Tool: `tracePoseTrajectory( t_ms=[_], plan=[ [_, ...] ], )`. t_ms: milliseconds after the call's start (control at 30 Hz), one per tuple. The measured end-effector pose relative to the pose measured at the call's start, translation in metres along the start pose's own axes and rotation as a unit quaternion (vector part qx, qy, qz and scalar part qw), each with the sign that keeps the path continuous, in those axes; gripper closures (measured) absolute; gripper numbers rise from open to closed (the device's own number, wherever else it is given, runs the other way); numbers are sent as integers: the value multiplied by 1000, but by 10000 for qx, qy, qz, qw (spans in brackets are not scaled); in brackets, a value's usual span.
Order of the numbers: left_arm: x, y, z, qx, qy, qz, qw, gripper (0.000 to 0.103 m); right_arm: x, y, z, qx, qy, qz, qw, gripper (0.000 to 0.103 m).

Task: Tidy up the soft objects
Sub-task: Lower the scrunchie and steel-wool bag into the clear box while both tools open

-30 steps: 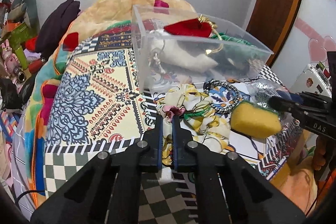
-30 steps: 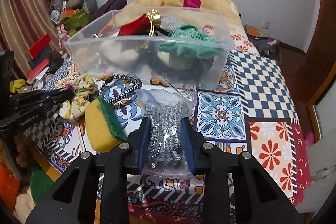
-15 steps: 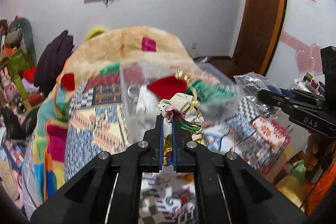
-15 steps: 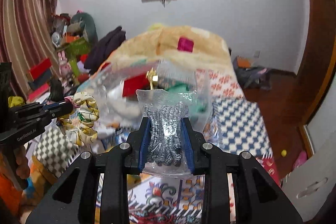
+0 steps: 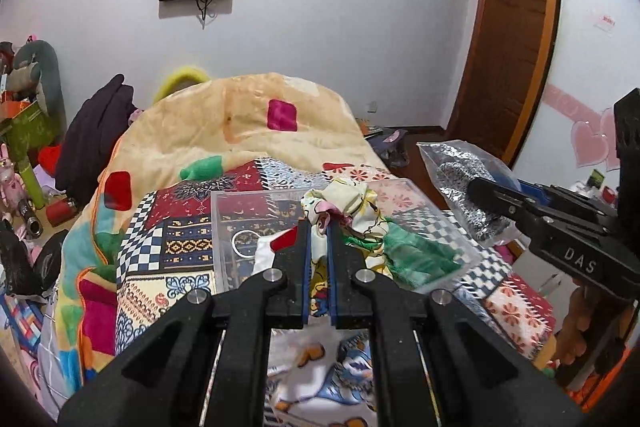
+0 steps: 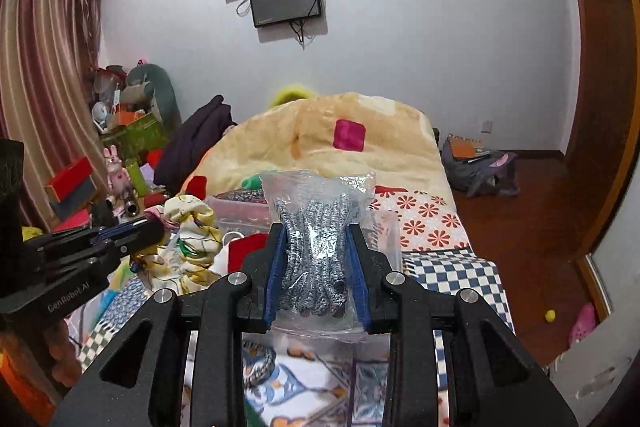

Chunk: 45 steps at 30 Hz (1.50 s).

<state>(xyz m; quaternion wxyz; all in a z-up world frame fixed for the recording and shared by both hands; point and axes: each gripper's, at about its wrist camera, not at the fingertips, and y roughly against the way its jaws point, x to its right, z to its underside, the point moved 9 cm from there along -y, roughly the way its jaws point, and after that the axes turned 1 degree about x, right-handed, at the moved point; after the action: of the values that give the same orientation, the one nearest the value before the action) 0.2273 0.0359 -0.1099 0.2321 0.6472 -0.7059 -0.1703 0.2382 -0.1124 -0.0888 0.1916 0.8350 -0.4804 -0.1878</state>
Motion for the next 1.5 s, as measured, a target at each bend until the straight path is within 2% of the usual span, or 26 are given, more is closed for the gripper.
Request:
tracePoseTrajectory(
  t_ms=[333,633,700,833,900,967,1133,1200,1267,1433,1500],
  plan=[
    [-7,-53,18,-386,-60,-175,9991,97,1,-48,29,-596,87,127,9981,75],
    [-10,-78,33,-682,-14,-226,9974,96,6,-61,43,-935,62,83,9956,73],
    [-11,-80,36,-742,53,-228,9970,90,6,-61,43,-937,110,115,9955,72],
    [-10,-76,36,-711,77,-253,9971,68,8,-59,42,-948,110,77,9954,65],
    [-10,-71,34,-635,68,-276,9976,56,8,-54,39,-873,101,83,9961,54],
    [-9,-63,30,-548,68,-286,9981,46,8,-46,34,-745,125,122,9971,48],
    [-6,-42,21,-370,64,-224,9990,37,6,-26,22,-459,255,157,9985,42],
    [-5,-32,18,-285,34,-228,9993,32,4,-18,20,-356,306,139,9988,33],
    [-4,-21,16,-198,-16,-253,9995,26,3,-9,18,-243,347,139,9990,29],
    [0,0,21,-145,-61,-235,9996,11,0,6,24,-200,304,10,9993,29],
    [0,8,27,-166,-59,-210,9996,9,-1,10,30,-236,294,-39,9993,29]
  ],
)
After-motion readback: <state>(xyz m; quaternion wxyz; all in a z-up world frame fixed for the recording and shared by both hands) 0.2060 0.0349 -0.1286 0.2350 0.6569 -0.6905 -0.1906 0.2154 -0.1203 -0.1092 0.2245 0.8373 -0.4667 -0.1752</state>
